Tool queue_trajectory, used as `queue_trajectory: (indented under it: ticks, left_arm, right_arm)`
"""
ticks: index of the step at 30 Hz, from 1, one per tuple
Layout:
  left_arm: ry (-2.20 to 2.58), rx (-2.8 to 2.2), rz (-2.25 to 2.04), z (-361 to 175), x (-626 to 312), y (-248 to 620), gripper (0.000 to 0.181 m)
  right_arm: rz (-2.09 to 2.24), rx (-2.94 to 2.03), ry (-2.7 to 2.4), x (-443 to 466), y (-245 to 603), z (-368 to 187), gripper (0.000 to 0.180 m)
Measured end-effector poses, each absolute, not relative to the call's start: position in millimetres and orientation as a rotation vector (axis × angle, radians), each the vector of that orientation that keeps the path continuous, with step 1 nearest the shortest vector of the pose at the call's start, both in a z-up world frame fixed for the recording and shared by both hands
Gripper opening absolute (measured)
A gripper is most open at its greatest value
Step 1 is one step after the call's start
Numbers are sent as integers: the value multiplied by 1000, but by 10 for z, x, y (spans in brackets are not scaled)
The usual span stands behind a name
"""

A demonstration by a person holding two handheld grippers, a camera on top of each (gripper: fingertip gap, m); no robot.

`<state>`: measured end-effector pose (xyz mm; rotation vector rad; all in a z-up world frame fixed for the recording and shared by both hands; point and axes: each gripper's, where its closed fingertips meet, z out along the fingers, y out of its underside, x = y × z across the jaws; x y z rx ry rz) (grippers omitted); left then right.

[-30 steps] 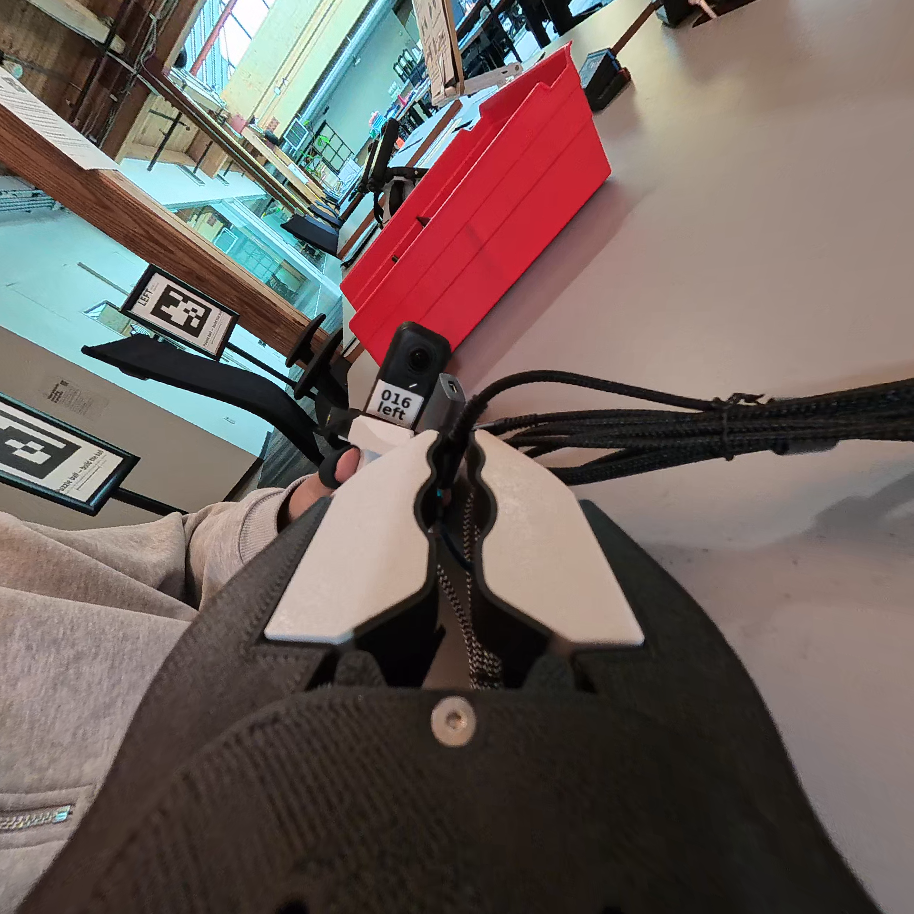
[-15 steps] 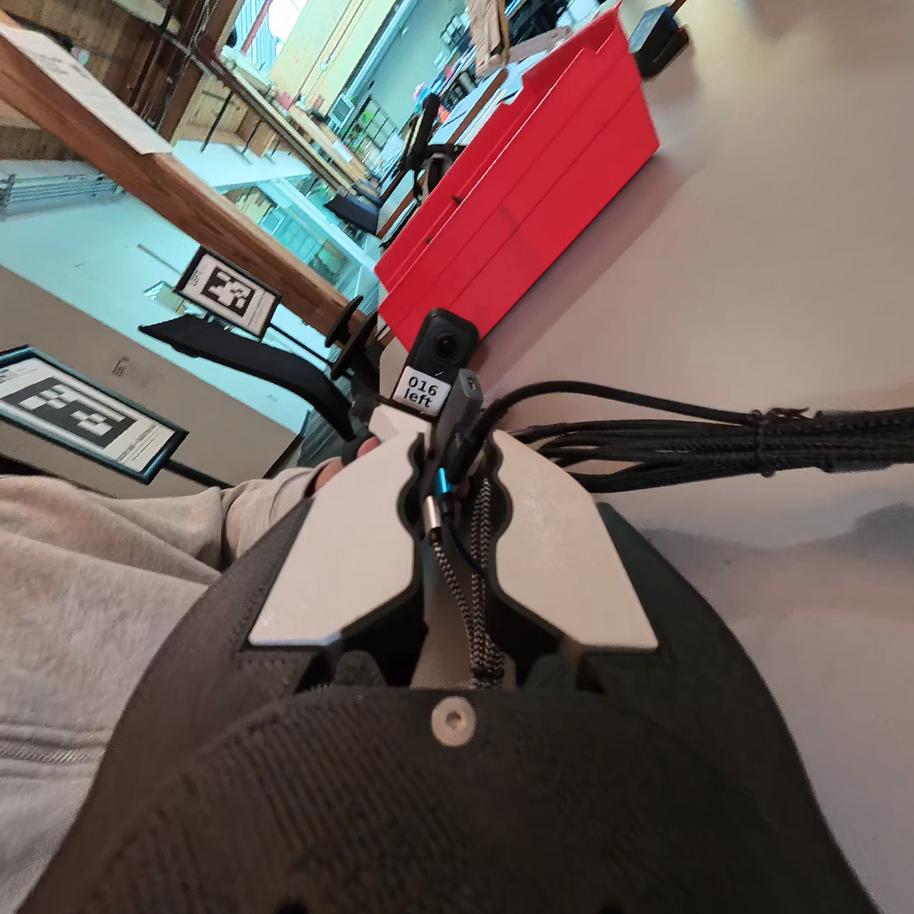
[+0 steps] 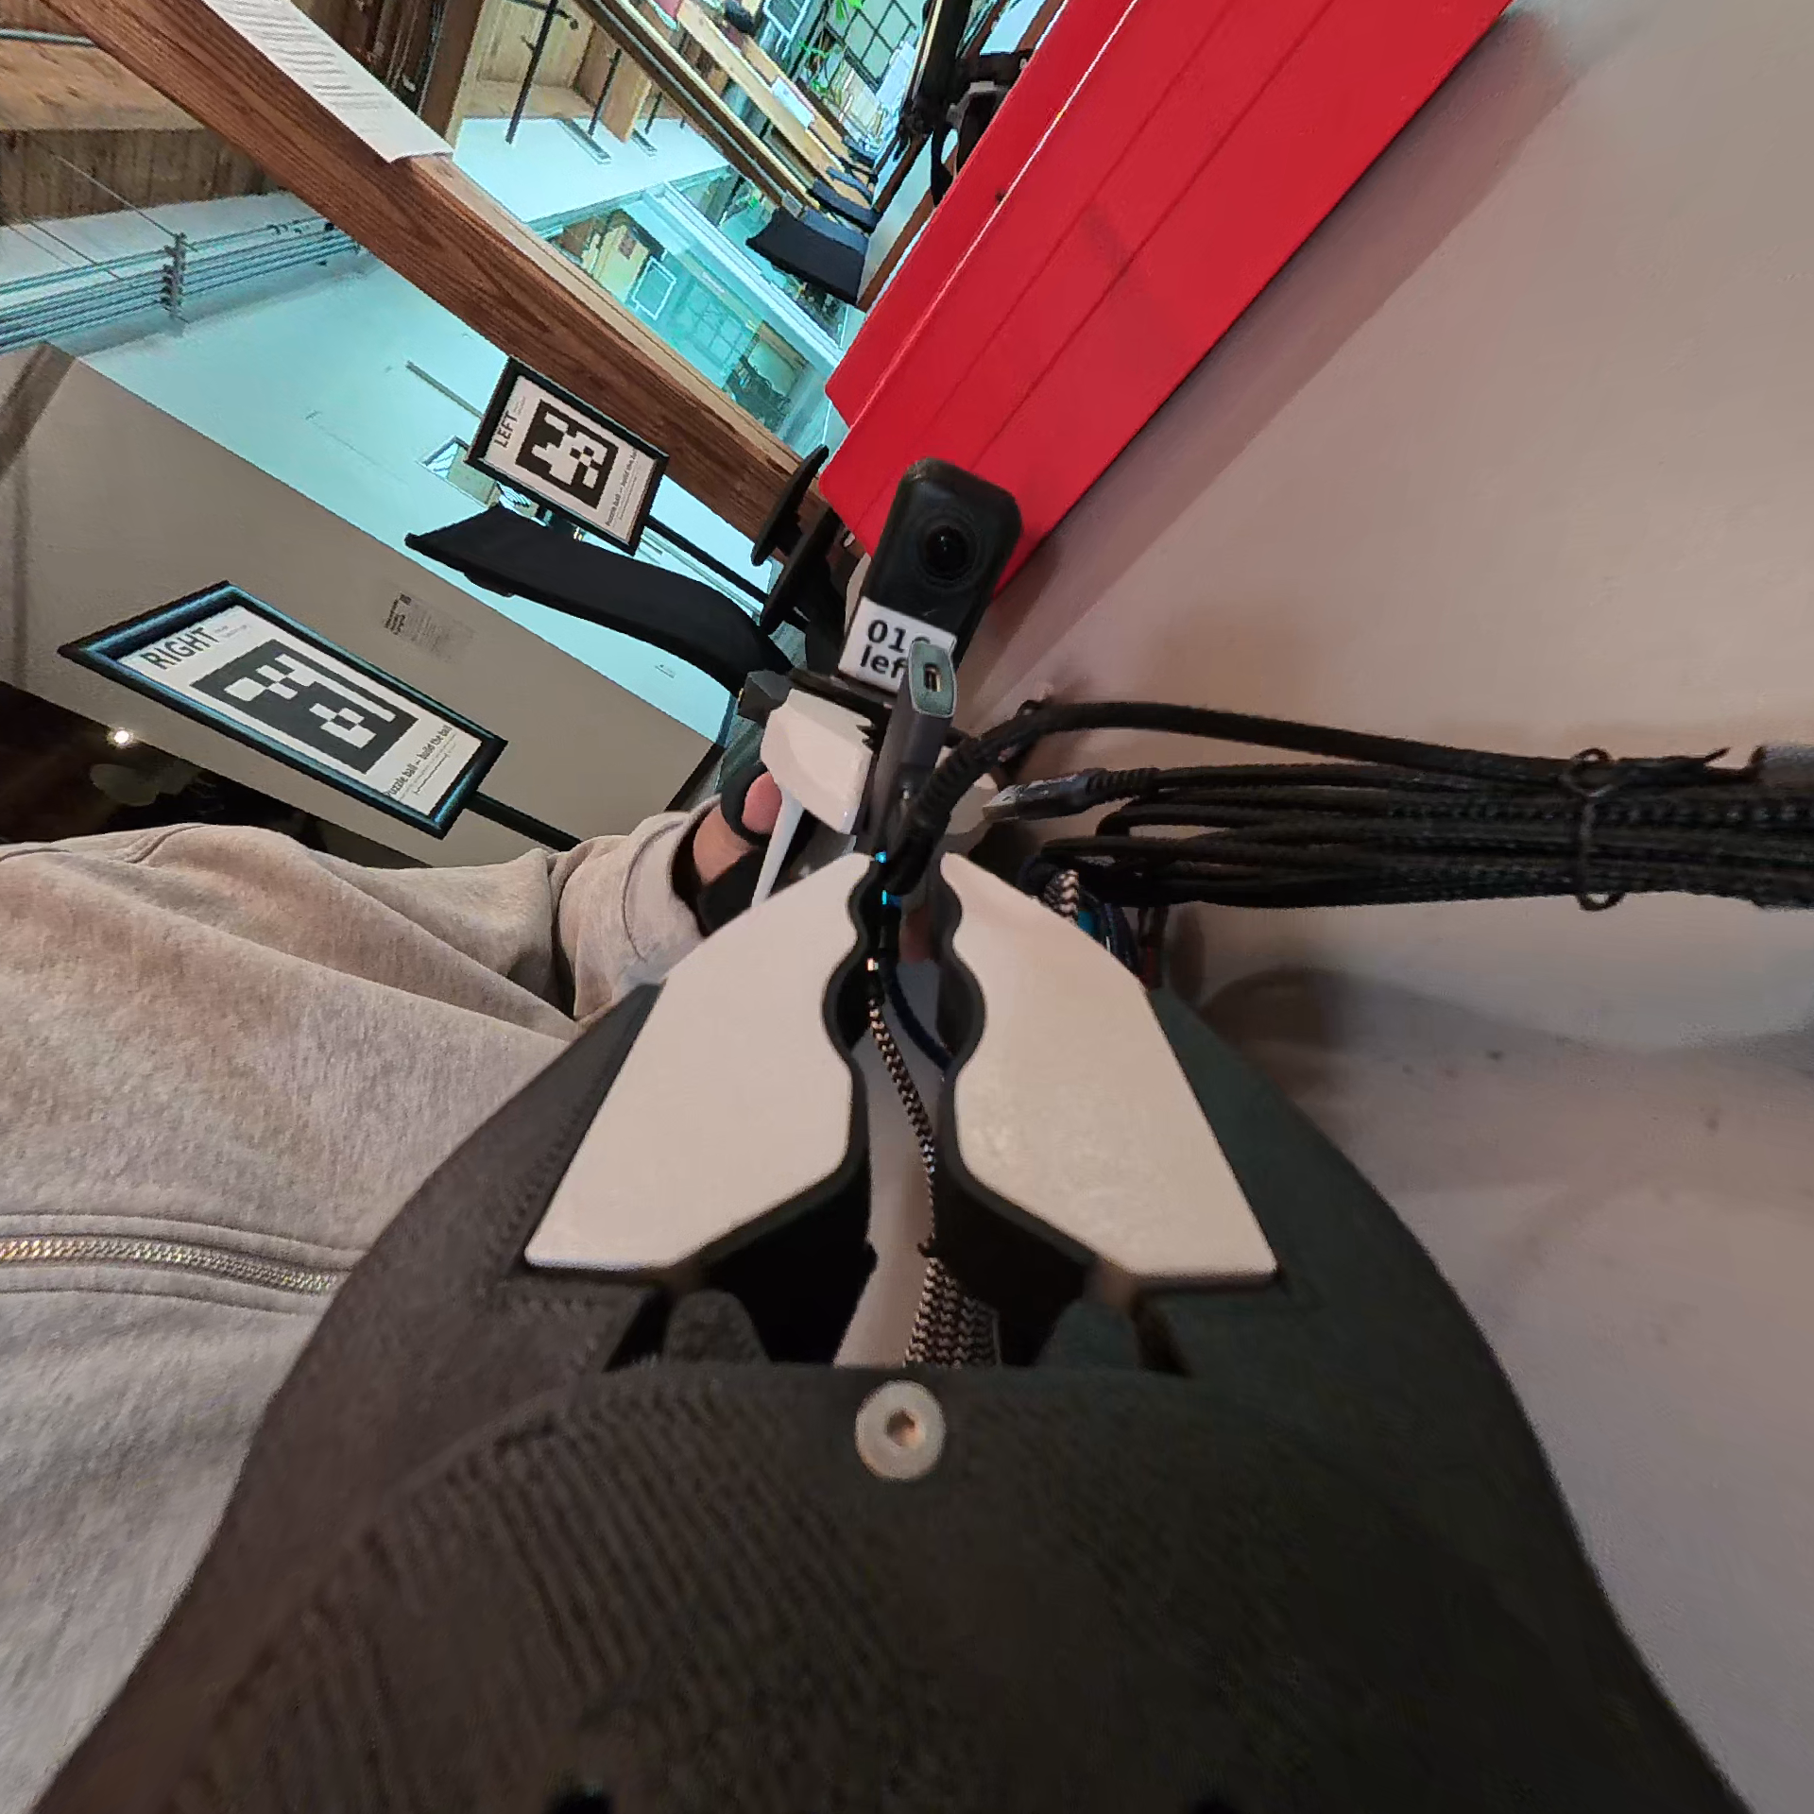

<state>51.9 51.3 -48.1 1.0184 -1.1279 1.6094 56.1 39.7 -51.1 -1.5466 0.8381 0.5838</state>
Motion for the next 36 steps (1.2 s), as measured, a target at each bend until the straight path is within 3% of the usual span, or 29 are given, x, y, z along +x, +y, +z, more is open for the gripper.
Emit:
queue_trajectory:
  ticks: [19, 36]
  left_arm:
    - [-1455, 998, 1615, -605, 459, 487, 9]
    - [-1604, 893, 1493, -693, 242, 386, 10]
  right_arm:
    - [346, -1880, 641, 424, 395, -652, 8]
    - [443, -1862, 666, 384, 384, -636, 8]
